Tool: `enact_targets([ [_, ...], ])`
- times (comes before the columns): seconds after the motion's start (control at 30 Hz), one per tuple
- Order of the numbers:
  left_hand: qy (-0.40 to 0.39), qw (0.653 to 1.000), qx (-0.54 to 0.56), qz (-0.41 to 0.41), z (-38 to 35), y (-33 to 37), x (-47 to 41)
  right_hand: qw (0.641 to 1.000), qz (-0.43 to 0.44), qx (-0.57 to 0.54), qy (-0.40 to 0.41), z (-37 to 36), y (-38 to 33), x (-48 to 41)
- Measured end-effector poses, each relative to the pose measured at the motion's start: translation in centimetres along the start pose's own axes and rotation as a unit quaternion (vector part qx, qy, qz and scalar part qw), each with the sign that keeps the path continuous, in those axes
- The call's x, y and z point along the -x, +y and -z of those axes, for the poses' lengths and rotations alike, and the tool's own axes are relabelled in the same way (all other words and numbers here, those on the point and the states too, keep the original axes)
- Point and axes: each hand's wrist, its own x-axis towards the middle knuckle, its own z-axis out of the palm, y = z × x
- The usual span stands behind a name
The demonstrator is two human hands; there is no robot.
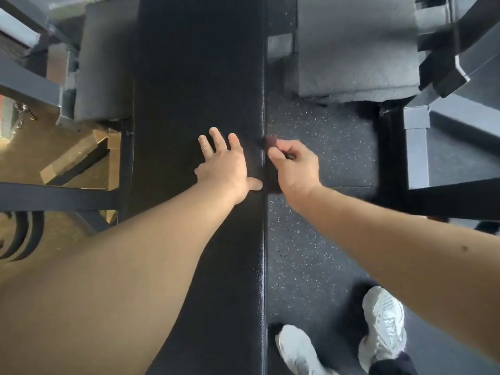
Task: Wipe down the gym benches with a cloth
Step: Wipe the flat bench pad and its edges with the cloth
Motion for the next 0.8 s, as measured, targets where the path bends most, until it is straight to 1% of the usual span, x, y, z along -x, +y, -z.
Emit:
enact_targets([
  [0.1,0.010,1.000,-0.002,0.002,0.2,-0.1,0.1,0.998,-0.049,0.016,-0.043,1.8,1.6,3.7],
  [0.17,0.021,1.000,0.014,-0.007,0.2,-0.5,0.6,0.997,-0.050,0.029,-0.051,2.0,1.1,4.2],
  [0.27,0.045,0.997,0.065,-0.019,-0.4,-1.6,1.8,0.999,-0.019,0.035,-0.013,0.3,-0.8,1.1],
  [0.37,0.061,0.996,0.060,-0.013,-1.8,-2.4,4.6,0.999,0.026,-0.010,0.036,-1.5,-1.8,-1.3],
  [0.43,0.043,0.998,0.044,-0.010,-3.3,-2.9,7.3,0.998,0.033,-0.021,0.044,-1.8,-0.6,-0.6],
  [0.5,0.005,0.999,0.041,-0.012,-5.3,-3.6,9.9,0.999,0.030,-0.019,0.038,-1.3,1.0,2.0],
  [0.57,-0.025,0.998,0.053,-0.016,-7.2,-4.2,11.9,1.000,0.024,0.001,0.018,0.3,2.9,5.6],
  [0.67,-0.027,0.998,0.056,-0.023,-8.7,-4.3,12.9,0.999,-0.022,0.030,-0.029,3.2,5.1,10.7],
  [0.73,-0.031,0.998,0.059,-0.018,-8.7,-4.0,12.6,0.996,-0.051,0.044,-0.053,3.7,5.0,11.3],
  [0.8,-0.039,0.998,0.049,-0.015,-8.5,-3.8,12.5,0.998,-0.041,0.050,-0.028,2.6,3.6,9.3],
])
